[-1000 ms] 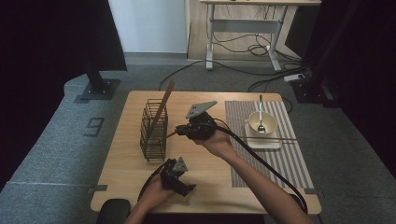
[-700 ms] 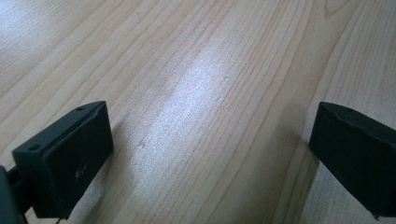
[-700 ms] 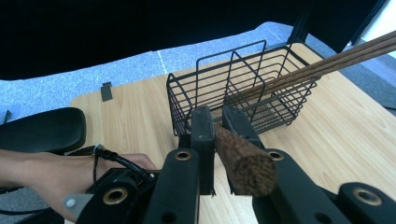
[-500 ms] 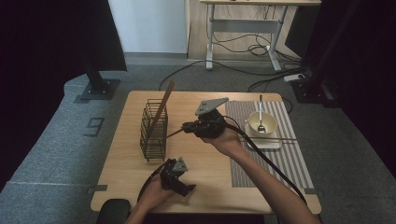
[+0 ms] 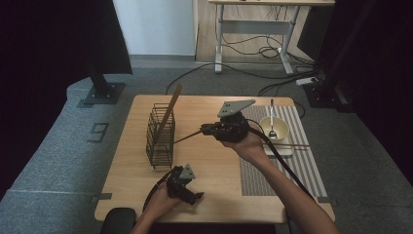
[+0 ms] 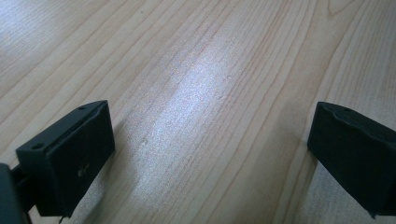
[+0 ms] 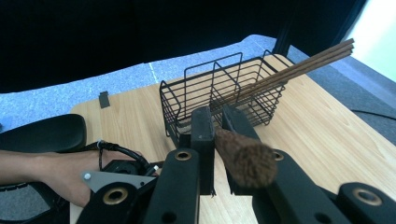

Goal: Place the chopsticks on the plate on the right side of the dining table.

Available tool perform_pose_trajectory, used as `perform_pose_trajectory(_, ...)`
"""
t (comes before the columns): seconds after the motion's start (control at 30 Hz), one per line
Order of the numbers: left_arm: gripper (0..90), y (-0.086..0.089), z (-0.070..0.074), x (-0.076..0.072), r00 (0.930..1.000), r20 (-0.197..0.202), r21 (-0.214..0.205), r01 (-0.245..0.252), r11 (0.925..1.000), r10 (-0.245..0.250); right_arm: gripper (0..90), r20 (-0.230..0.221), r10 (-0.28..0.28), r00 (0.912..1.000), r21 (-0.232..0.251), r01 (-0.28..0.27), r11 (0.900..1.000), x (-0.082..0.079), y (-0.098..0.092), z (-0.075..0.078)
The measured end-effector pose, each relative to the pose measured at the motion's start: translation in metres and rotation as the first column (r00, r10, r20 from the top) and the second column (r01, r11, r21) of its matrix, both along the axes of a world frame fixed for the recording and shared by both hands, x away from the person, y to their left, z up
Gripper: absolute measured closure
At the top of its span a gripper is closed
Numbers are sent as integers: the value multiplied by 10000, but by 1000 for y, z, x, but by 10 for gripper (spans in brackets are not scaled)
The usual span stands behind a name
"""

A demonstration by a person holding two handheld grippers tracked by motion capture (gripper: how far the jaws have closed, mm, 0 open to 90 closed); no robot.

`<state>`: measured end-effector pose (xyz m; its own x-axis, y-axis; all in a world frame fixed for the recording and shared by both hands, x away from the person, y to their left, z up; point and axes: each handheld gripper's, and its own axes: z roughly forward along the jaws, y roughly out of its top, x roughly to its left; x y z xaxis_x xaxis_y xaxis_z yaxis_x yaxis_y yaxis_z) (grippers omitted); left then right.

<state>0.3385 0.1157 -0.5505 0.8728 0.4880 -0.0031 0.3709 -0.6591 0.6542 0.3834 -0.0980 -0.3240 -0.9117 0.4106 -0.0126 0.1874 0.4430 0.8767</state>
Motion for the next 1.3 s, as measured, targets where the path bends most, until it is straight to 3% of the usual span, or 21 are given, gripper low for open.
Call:
perform_pose_trajectory(0.47,3,0,0,0,9999,-24,-43,-169,9998,169,826,40,-466,9989,-20,466,9989,-8,-29,2)
perform_pose_trajectory(0.67,28,1,3,0,9995,-147,106,-267,9996,268,825,-15,-613,9981,-97,613,9981,-13,-42,-3)
perform_pose_trajectory(0.87,52,5,7,1,9983,-328,2,-474,9989,473,825,-18,-659,9978,-214,658,9976,-21,-52,-8)
perform_pose_trajectory(1.17,137,10,16,-1,9989,252,-423,-377,9984,388,825,-202,-585,9981,-379,577,9976,-36,-64,-20)
perform_pose_trajectory(1.3,139,13,17,0,9993,225,-520,-301,9982,313,825,-380,-522,9979,-433,505,9978,-41,-67,-27)
